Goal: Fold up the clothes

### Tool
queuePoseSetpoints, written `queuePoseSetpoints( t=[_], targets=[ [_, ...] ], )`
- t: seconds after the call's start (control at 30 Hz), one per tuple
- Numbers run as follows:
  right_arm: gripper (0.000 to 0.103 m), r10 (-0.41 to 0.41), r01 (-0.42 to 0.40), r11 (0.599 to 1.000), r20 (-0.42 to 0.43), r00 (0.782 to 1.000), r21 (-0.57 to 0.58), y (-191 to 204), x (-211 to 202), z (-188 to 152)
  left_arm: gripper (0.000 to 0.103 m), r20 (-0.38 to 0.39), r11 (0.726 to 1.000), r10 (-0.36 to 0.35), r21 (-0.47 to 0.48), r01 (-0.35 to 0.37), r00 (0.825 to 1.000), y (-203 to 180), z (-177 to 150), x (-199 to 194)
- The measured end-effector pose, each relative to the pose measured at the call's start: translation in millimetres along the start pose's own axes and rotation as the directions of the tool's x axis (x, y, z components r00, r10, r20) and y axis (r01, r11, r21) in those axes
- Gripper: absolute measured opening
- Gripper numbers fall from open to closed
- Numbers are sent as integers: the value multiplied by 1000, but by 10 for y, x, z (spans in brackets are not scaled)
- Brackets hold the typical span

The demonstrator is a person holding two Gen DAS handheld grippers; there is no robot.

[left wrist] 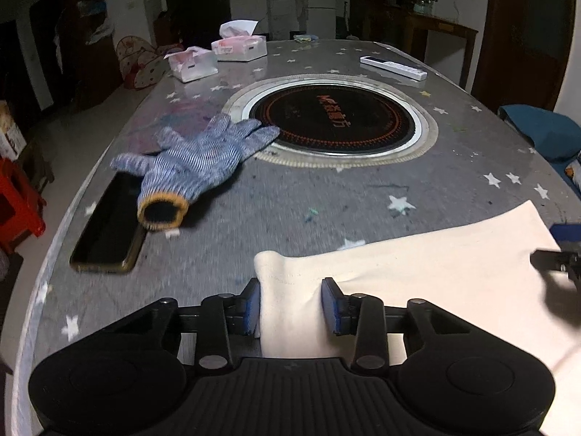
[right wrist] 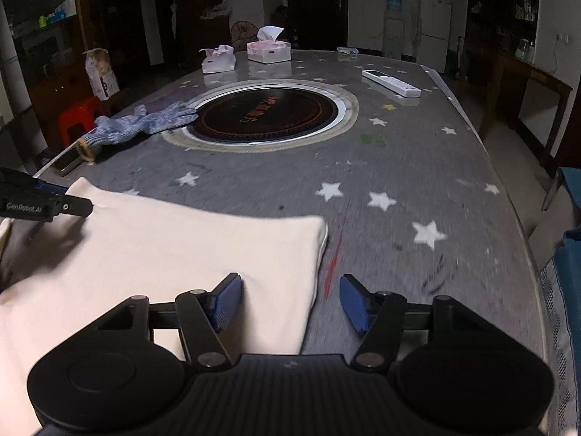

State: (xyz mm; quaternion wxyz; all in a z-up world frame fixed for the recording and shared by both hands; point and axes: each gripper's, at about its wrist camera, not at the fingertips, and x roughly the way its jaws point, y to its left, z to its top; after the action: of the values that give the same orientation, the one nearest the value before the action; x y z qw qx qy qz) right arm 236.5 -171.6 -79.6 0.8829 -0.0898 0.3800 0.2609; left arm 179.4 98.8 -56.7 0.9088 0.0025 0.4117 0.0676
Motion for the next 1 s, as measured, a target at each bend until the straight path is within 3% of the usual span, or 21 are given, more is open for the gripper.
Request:
queuePoseSetpoints(
  t=[0.2,0.37,0.5,0.8,1.0],
  targets=[
    [61,-23,23,1000,5,1000,-15,-53,254,228,39,30,996,48,71,-50,998,-36,172,184],
    [64,-31,32,999,8,999,-44,-68,407,377,49,33,995,66,74,-68,997,1,278,289],
    [64,-13,12,997,0,1000,-78,-41,391,405,51,43,993,58,96,-62,997,-15,221,143],
    [75,87,-86,970,-4,996,-227,450,-103,2,55,54,967,-92,242,77,994,-438,-327,-380],
    [82,135,-129,944,-2,991,-303,787,-413,-247,55,52,968,-126,224,112,991,-527,-287,-342]
  ],
)
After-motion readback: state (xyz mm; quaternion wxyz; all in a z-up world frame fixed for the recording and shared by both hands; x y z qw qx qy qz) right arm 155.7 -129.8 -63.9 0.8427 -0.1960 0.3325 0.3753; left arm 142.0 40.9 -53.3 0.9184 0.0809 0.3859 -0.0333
